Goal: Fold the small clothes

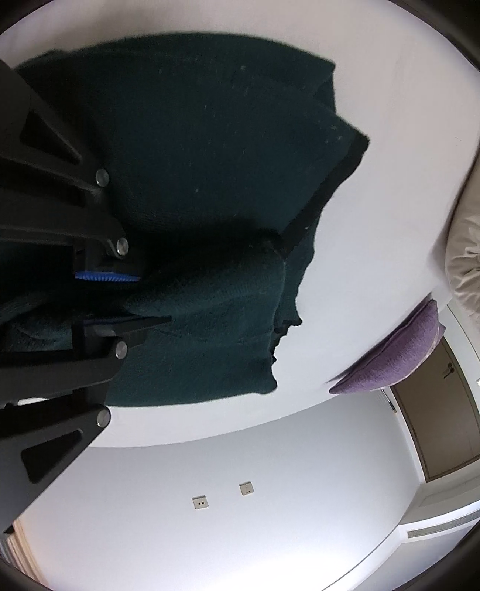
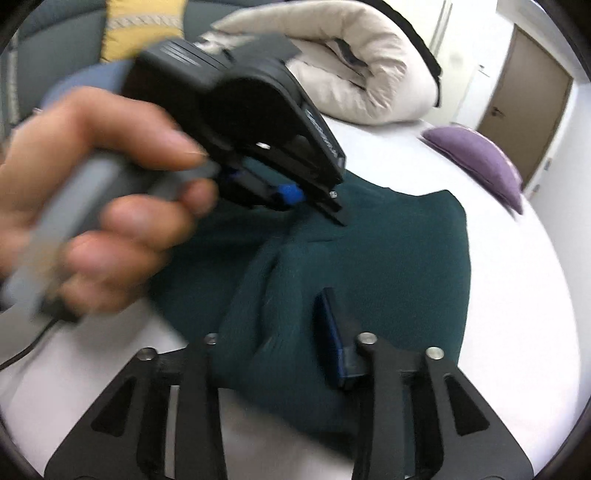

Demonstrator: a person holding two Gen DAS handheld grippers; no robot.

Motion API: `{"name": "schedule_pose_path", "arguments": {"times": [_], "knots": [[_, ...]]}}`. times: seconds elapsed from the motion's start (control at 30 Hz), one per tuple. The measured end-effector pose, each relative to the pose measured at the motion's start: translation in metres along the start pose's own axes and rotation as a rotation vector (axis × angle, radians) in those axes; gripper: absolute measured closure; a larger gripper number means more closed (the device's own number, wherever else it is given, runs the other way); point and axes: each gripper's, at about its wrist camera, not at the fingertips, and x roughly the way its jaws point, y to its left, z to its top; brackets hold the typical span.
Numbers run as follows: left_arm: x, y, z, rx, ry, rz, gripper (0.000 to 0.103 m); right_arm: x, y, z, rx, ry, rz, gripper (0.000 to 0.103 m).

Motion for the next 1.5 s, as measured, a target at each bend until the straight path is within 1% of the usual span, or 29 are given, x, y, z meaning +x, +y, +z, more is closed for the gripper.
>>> {"name": "schedule_pose_path", "arguments": {"times": [0.07, 0.13, 0.2, 0.3, 0.33, 0.4, 0.43, 0.47, 0.53, 0.6, 0.7, 0.8, 0.87, 0.9, 0.97, 1.0, 1.03, 1.1, 1.13, 1.17, 1.2, 1.23, 1.27, 1.33, 1.37, 1.4, 1.43, 1.47, 1.5], "knots": [[-0.007, -0.002, 0.004, 0.008, 0.0, 0.0, 0.089, -0.018, -0.004, -0.01, 0.011, -0.035, 0.007, 0.063], [-0.014, -0.003, 0.008, 0.021, -0.006, 0.005, 0.09, -0.032, -0.02, -0.018, 0.043, -0.045, 0.014, 0.063], [-0.027, -0.002, 0.014, 0.046, -0.014, 0.025, 0.09, -0.047, -0.035, -0.024, 0.106, -0.079, 0.081, 0.063], [-0.047, 0.008, 0.027, 0.052, -0.029, 0.046, 0.09, -0.06, -0.054, -0.026, 0.174, -0.126, 0.167, 0.062], [-0.054, 0.014, 0.031, 0.05, -0.029, 0.05, 0.09, -0.062, -0.063, -0.025, 0.211, -0.141, 0.209, 0.062], [-0.064, 0.028, 0.038, 0.037, -0.018, 0.061, 0.09, -0.061, -0.076, -0.024, 0.276, -0.162, 0.263, 0.062], [-0.066, 0.036, 0.041, 0.027, -0.016, 0.067, 0.09, -0.057, -0.088, -0.023, 0.308, -0.172, 0.275, 0.062], [-0.068, 0.042, 0.043, 0.026, -0.018, 0.072, 0.09, -0.051, -0.093, -0.02, 0.328, -0.168, 0.246, 0.061], [-0.068, 0.05, 0.041, 0.035, -0.016, 0.092, 0.09, -0.035, -0.097, -0.015, 0.334, -0.129, 0.187, 0.06], [-0.065, 0.054, 0.04, 0.035, -0.02, 0.093, 0.09, -0.022, -0.095, -0.012, 0.325, -0.101, 0.209, 0.06], [-0.067, 0.061, 0.039, 0.023, -0.037, 0.082, 0.09, 0.004, -0.082, -0.006, 0.275, -0.02, 0.15, 0.06], [-0.07, 0.067, 0.041, 0.013, -0.049, 0.078, 0.09, 0.012, -0.083, -0.005, 0.274, -0.009, 0.137, 0.06], [-0.07, 0.07, 0.041, 0.004, -0.056, 0.084, 0.09, 0.003, -0.074, 0.0, 0.266, -0.011, 0.144, 0.06], [-0.068, 0.073, 0.039, 0.002, -0.05, 0.101, 0.09, 0.003, -0.071, 0.0, 0.261, -0.005, 0.146, 0.06], [-0.063, 0.079, 0.032, -0.002, -0.052, 0.149, 0.087, 0.022, -0.07, 0.003, 0.263, 0.027, 0.153, 0.059], [-0.066, 0.081, 0.028, -0.007, -0.071, 0.153, 0.085, 0.028, -0.068, 0.003, 0.27, 0.04, 0.16, 0.059], [-0.072, 0.078, 0.023, -0.003, -0.101, 0.176, 0.082, 0.033, -0.069, 0.001, 0.28, 0.038, 0.17, 0.059], [-0.092, 0.059, 0.008, 0.059, -0.193, 0.292, 0.082, 0.032, -0.073, -0.001, 0.322, 0.023, 0.204, 0.059], [-0.102, 0.047, -0.002, 0.101, -0.241, 0.332, 0.084, 0.029, -0.078, 0.0, 0.356, 0.013, 0.241, 0.059], [-0.109, 0.035, -0.012, 0.143, -0.276, 0.358, 0.084, 0.023, -0.088, -0.001, 0.4, -0.004, 0.289, 0.059], [-0.114, 0.019, -0.027, 0.213, -0.31, 0.387, 0.084, 0.017, -0.096, -0.003, 0.437, -0.017, 0.319, 0.059], [-0.114, 0.003, -0.043, 0.288, -0.326, 0.405, 0.084, 0.011, -0.105, -0.004, 0.478, -0.035, 0.355, 0.059], [-0.112, -0.006, -0.054, 0.333, -0.33, 0.402, 0.084, 0.003, -0.119, -0.007, 0.534, -0.059, 0.417, 0.059], [-0.099, -0.014, -0.081, 0.396, -0.291, 0.406, 0.084, -0.002, -0.136, -0.01, 0.629, -0.084, 0.534, 0.059], [-0.091, -0.013, -0.085, 0.41, -0.271, 0.414, 0.084, -0.001, -0.144, -0.016, 0.679, -0.09, 0.618, 0.059], [-0.08, -0.008, -0.089, 0.412, -0.239, 0.431, 0.084, 0.0, -0.148, -0.019, 0.706, -0.091, 0.668, 0.059], [-0.07, 0.002, -0.09, 0.388, -0.203, 0.44, 0.084, 0.004, -0.152, -0.023, 0.73, -0.08, 0.718, 0.059], [-0.064, 0.008, -0.088, 0.368, -0.185, 0.431, 0.085, 0.011, -0.155, -0.027, 0.747, -0.048, 0.77, 0.059], [-0.063, 0.015, -0.088, 0.358, -0.188, 0.419, 0.087, 0.02, -0.153, -0.032, 0.76, -0.002, 0.806, 0.061]]}}
